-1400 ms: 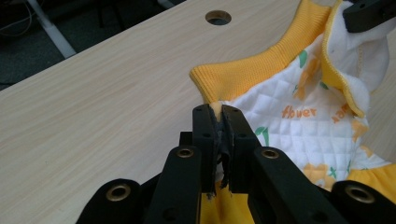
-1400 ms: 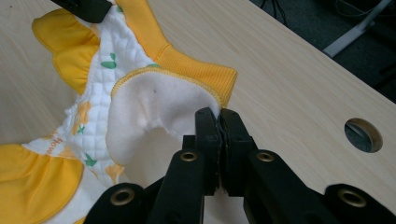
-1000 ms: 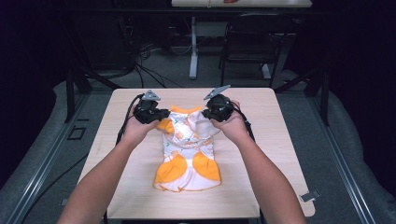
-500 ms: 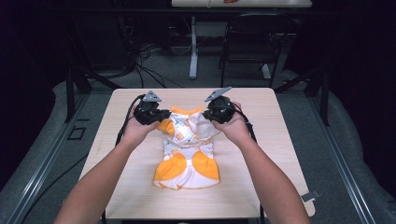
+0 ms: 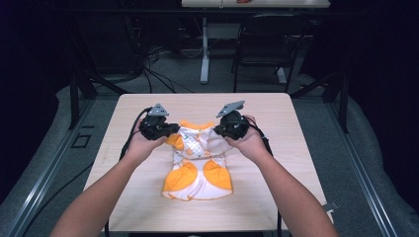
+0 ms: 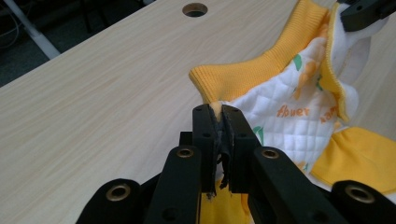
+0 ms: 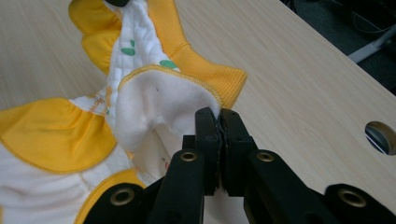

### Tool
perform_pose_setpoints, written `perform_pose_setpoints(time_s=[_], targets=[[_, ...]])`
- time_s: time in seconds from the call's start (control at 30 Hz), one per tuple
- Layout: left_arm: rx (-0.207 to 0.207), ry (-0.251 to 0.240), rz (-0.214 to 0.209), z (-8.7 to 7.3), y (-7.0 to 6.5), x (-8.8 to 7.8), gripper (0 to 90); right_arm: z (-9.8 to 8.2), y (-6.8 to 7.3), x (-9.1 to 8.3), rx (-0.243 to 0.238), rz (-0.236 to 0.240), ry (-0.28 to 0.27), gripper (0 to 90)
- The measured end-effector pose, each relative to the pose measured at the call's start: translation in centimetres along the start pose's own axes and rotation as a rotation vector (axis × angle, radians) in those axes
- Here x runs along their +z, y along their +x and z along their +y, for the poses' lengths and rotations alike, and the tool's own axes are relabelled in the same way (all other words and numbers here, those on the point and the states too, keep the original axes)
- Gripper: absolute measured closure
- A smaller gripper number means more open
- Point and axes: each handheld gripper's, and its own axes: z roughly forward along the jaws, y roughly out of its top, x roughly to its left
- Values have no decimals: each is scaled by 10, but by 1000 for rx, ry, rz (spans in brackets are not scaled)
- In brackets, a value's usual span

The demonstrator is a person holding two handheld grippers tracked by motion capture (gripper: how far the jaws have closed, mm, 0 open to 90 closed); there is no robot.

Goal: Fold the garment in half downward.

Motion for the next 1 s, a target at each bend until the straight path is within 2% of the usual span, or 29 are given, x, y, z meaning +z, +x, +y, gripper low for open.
perform_pose_setpoints(time_s=[0.43,1.0], targets=[[14,3,-35,-15,-11,-4,851,-13,14,0,-29,34,26,870],[47,14,-86,-27,-29,-12,851,-34,30,-10,-63,69,38,869]])
